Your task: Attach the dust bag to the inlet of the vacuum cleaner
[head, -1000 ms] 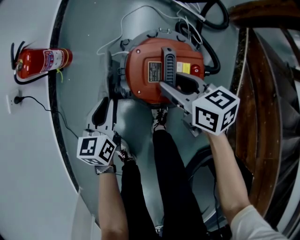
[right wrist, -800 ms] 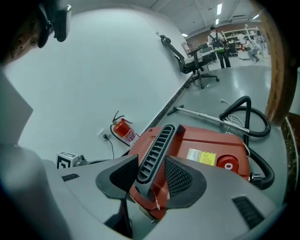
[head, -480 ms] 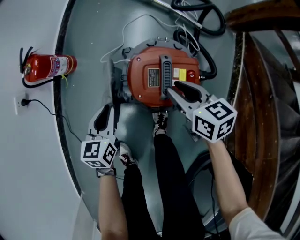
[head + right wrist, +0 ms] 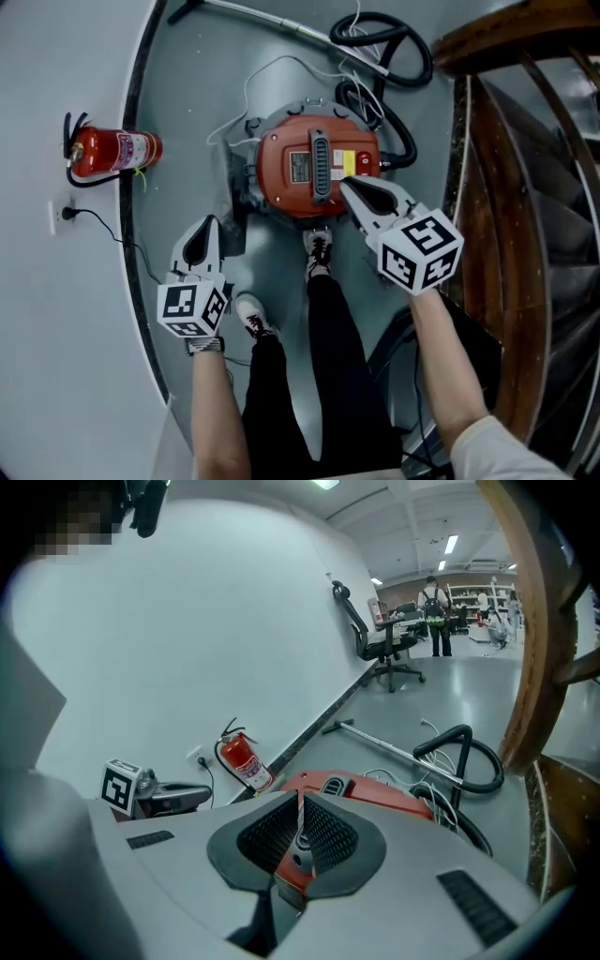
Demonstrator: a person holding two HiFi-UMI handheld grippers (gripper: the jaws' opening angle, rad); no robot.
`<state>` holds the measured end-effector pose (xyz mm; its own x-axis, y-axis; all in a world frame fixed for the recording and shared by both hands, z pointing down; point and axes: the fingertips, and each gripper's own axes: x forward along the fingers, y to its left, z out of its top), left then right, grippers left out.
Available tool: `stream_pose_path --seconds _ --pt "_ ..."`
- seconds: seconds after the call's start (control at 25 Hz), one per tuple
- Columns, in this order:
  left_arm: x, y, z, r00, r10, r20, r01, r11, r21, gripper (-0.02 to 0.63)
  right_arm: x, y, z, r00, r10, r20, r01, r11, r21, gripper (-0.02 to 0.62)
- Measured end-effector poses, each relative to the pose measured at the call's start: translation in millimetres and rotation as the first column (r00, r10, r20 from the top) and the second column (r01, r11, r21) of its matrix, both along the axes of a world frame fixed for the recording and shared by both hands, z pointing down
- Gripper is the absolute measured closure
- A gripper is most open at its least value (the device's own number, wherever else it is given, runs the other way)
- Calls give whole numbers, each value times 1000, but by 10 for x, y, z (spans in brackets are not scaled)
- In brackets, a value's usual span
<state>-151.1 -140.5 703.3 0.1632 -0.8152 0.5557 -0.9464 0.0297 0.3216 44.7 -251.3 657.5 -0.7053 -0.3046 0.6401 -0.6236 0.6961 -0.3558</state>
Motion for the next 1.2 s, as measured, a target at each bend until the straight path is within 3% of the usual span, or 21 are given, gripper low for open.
stream_pose_path --seconds 0.24,0.52,0.76,1.08,1.2 --pt "26 -38 -508 996 80 39 -81 996 29 604 -71 41 -490 1000 19 17 -20 999 36 563" --pt "86 -84 -1244 985 143 99 -151 985 86 604 -180 78 -1183 1000 -15 12 13 990 138 565" --pt "379 -52 -1751 927 300 226 -330 938 110 604 -111 286 -1533 997 -75 -27 79 977 198 565" --pt "392 74 -2550 911 320 261 -372 910 181 604 -50 602 -2195 983 -162 -82 179 940 290 565" --pt "400 120 -2917 873 365 325 -438 878 191 604 -64 691 -2513 974 -194 -120 224 915 335 565"
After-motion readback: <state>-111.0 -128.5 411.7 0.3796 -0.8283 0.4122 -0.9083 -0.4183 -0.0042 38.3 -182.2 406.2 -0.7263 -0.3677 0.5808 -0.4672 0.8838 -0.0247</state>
